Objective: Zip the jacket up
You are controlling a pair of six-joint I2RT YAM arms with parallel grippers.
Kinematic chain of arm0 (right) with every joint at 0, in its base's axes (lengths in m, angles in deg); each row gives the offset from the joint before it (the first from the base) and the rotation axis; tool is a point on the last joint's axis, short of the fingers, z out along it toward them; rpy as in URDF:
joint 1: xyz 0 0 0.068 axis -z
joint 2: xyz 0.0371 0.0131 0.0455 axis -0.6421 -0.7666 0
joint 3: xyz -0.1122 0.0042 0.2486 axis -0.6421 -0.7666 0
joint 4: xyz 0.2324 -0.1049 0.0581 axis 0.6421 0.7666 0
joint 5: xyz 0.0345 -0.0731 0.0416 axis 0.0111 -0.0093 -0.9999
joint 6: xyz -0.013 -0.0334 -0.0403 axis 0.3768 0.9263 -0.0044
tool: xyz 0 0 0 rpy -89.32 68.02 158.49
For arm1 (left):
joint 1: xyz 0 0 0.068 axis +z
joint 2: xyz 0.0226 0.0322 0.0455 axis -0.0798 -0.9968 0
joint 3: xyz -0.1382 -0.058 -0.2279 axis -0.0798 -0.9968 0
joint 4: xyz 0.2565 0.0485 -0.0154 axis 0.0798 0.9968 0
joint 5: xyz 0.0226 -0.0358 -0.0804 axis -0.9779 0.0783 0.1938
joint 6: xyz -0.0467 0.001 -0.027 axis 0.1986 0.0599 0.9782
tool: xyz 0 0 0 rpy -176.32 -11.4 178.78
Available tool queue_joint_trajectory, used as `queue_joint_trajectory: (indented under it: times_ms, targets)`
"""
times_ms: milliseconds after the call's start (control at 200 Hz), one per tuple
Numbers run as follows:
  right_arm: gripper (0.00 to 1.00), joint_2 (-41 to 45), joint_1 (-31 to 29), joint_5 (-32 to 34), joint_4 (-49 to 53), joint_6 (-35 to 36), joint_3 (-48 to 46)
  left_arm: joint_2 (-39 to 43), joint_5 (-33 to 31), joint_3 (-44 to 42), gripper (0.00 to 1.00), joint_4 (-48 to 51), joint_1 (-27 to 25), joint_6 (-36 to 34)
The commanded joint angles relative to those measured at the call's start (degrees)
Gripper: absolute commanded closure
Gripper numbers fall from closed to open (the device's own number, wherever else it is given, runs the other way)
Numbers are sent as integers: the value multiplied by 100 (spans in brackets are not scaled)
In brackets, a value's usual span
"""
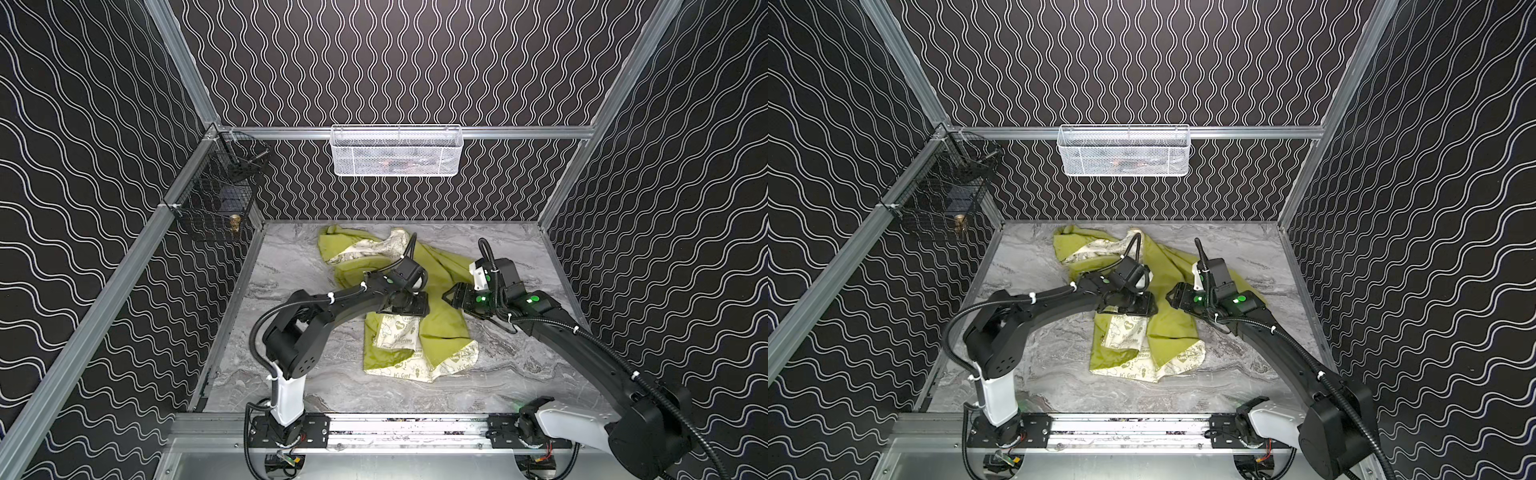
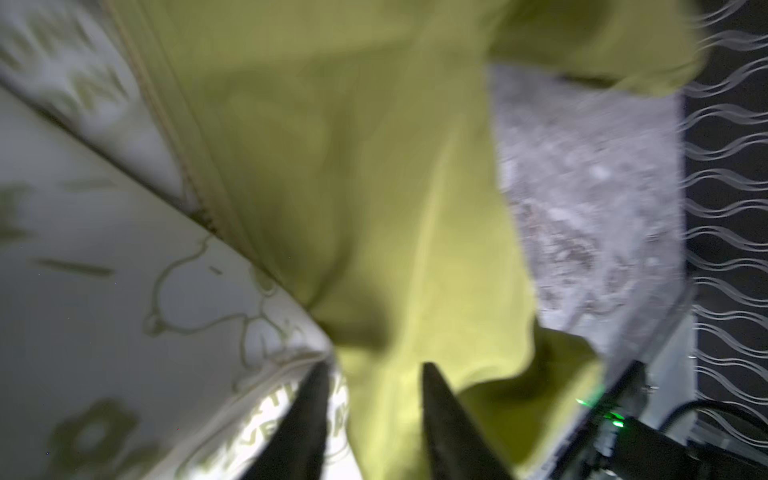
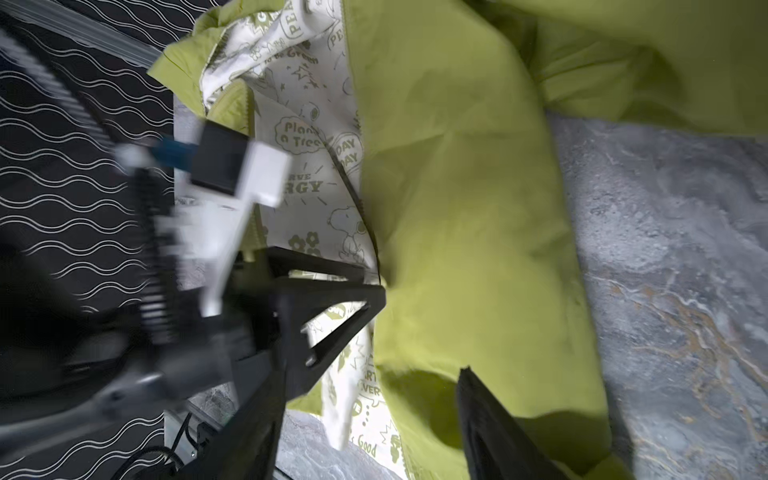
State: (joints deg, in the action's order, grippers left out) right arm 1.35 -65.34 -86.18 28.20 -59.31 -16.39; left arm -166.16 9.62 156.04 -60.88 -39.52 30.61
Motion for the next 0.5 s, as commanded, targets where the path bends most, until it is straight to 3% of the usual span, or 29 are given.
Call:
queue_joint_trajectory:
  times_ms: [0,105,240,495]
  targets:
    - [32,68,6,22,138,107,136,538,-92,216,49,456,84,-416]
    - [34,-32,-108,-85,167,227,323,1079,-165,269,46,948,225,-606]
    - [36,-637,-1099,561,536,365,1255,1872,-248,-215,45,1237,832,-673]
    - [43,-2366,-2420,849,539,56,2357,2853,797,-1645,45,666,3309,-361]
